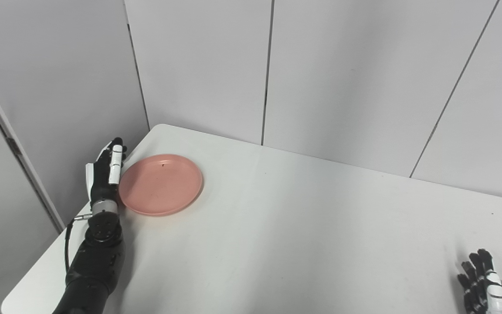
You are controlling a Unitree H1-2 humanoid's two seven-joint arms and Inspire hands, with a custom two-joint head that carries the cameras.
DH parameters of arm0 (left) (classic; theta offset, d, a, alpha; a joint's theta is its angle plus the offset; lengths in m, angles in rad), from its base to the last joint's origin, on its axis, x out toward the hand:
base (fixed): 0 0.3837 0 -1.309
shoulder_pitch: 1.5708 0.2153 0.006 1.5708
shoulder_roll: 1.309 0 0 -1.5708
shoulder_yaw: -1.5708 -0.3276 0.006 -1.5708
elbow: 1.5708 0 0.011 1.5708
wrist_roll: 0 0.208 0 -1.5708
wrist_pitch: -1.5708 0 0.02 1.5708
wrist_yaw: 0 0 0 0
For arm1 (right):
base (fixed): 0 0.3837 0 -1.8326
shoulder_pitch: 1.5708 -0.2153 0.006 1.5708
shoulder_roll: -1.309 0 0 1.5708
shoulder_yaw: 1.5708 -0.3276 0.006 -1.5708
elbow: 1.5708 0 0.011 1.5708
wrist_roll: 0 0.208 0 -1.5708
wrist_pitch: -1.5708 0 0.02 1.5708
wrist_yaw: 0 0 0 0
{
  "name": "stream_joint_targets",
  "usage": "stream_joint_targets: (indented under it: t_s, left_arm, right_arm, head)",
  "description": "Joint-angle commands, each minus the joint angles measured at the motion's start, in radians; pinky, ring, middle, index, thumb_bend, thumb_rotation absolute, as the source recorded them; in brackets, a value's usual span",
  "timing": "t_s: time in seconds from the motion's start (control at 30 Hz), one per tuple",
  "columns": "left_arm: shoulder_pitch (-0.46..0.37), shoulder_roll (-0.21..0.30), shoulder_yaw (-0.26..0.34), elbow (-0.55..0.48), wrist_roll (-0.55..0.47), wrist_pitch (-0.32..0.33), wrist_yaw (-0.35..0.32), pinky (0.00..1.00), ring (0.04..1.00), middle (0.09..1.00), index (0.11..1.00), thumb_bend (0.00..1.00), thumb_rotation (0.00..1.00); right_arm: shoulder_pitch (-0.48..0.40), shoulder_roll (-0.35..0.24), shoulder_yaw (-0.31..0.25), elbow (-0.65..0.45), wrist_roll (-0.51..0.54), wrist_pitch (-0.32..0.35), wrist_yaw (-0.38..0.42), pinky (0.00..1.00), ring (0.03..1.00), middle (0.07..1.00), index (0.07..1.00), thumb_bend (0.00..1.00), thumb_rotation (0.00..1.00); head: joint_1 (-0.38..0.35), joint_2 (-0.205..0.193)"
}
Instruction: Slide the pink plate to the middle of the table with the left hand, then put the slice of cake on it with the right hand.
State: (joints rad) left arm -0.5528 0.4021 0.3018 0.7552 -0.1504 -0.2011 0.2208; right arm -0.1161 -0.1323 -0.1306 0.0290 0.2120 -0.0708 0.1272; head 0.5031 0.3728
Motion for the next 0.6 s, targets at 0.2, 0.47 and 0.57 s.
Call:
stream_joint_targets:
  t_s: [0.2, 0.47, 0.57]
  left_arm:
    - [-0.04, -0.058, 0.007, 0.028, -0.127, 0.005, -0.14, 0.86, 0.816, 0.791, 0.791, 0.83, 1.0]
    - [-0.057, -0.083, 0.039, 0.036, -0.217, 0.023, -0.218, 0.79, 0.797, 0.785, 0.782, 0.82, 0.99]
    - [-0.064, -0.087, 0.043, 0.049, -0.225, 0.018, -0.24, 0.77, 0.792, 0.78, 0.778, 0.82, 1.0]
  right_arm:
    - [-0.011, -0.007, -0.007, -0.024, -0.002, -0.033, -0.004, 1.0, 1.0, 1.0, 1.0, 0.12, 1.0]
    - [-0.011, -0.005, -0.006, -0.03, -0.003, -0.022, -0.007, 1.0, 1.0, 1.0, 1.0, 0.13, 1.0]
    - [-0.012, -0.006, -0.005, -0.028, -0.004, -0.024, -0.005, 1.0, 1.0, 1.0, 1.0, 0.13, 1.0]
  head:
    - [0.0, 0.002]
    - [-0.001, 0.005]
    - [-0.002, 0.005]
